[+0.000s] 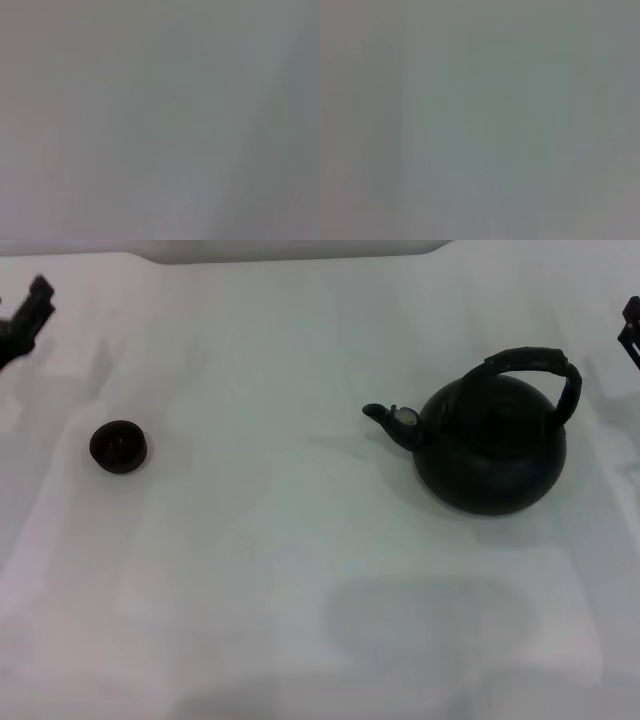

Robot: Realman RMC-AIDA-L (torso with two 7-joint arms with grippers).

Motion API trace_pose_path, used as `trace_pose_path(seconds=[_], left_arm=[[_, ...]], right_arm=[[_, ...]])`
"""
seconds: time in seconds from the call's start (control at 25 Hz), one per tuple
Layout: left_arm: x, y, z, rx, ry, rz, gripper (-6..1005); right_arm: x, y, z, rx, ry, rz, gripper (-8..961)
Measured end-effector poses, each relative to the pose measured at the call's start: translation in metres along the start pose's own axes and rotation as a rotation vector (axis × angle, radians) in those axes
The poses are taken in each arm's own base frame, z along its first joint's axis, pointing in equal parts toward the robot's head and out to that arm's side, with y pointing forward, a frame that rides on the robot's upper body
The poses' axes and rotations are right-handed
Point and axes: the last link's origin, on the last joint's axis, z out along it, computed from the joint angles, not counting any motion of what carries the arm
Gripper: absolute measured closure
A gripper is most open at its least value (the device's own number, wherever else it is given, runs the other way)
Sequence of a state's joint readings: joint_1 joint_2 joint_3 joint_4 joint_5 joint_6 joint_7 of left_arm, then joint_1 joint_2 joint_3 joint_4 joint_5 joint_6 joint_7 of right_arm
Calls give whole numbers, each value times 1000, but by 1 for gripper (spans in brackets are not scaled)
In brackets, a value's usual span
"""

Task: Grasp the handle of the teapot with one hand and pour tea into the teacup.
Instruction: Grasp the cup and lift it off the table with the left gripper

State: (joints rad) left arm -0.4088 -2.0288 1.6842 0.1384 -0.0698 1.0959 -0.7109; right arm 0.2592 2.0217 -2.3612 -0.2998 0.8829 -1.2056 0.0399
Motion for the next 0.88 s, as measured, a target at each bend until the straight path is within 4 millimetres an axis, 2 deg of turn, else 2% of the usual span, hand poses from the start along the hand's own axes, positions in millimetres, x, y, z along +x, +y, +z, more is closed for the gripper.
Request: trace_pose_path(seconds=[0.28,0.48,0.68,0.88], left_arm=[[33,-5,37,-114,-102,-59,198],[50,-7,61,-159,-247,-96,198],[62,2,77,-236,-392,-45,199],[66,21,87,-313,-578,41,199]], right_arm=[[0,0,0,2,-2,2,93],[-1,-1,1,5,-3,3,95],[-1,-1,0,6,-3,2,97],[-1,-1,1,6,-3,1,98]])
